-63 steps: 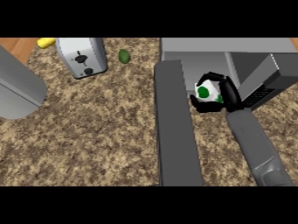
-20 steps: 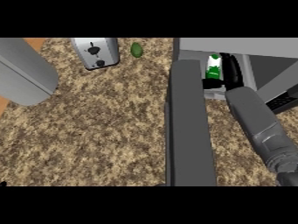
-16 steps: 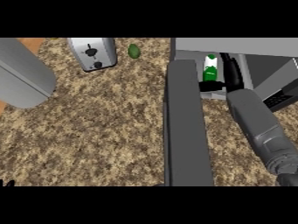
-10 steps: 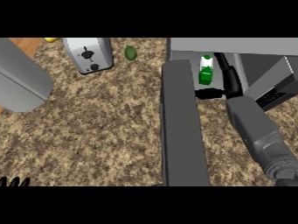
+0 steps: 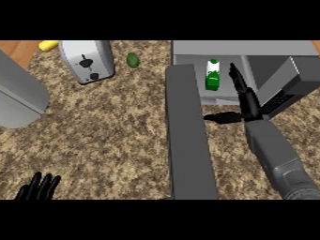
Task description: Pick up the milk, place it into the microwave and close the microwave
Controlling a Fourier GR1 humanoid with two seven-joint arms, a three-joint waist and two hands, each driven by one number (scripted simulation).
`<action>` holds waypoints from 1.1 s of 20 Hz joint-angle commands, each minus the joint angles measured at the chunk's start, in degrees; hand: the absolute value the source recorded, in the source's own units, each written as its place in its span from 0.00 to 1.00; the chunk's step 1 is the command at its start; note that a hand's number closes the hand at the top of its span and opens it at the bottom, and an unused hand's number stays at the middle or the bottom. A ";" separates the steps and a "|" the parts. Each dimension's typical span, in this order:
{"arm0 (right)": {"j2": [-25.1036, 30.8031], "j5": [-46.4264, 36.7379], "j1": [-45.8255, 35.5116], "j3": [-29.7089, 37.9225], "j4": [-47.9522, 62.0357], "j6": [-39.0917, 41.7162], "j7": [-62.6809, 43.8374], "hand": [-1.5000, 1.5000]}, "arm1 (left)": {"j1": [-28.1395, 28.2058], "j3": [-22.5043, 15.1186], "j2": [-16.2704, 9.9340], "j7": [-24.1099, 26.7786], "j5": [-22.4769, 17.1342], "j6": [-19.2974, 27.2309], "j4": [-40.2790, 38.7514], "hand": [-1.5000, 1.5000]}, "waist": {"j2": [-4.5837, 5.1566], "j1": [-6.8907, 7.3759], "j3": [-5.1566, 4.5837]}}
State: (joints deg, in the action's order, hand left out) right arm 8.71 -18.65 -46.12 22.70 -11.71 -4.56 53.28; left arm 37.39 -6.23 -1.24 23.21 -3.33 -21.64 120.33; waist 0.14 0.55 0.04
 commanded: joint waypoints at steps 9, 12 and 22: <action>-2.77 2.76 17.17 -4.18 -13.41 11.60 3.68 0.00 | -12.78 -7.71 1.21 -11.27 5.06 2.52 -6.06 1.00 | -0.66 -3.12 -0.14; -1.80 4.19 24.43 -5.07 -21.14 13.61 3.12 0.00 | -10.34 -9.69 -0.13 -11.90 7.51 2.31 -3.69 1.00 | -0.85 -2.65 -0.16; -1.86 7.85 46.44 -8.21 -49.93 17.39 -3.82 0.00 | -29.56 -13.77 1.23 -16.74 14.22 9.25 -17.91 1.00 | -0.42 -2.69 -0.16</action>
State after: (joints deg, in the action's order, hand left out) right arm 6.78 -12.06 -7.42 15.06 -52.02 11.97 51.10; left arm 15.31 -20.00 -0.08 7.94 9.04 -14.08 108.10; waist -0.55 -2.48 -0.15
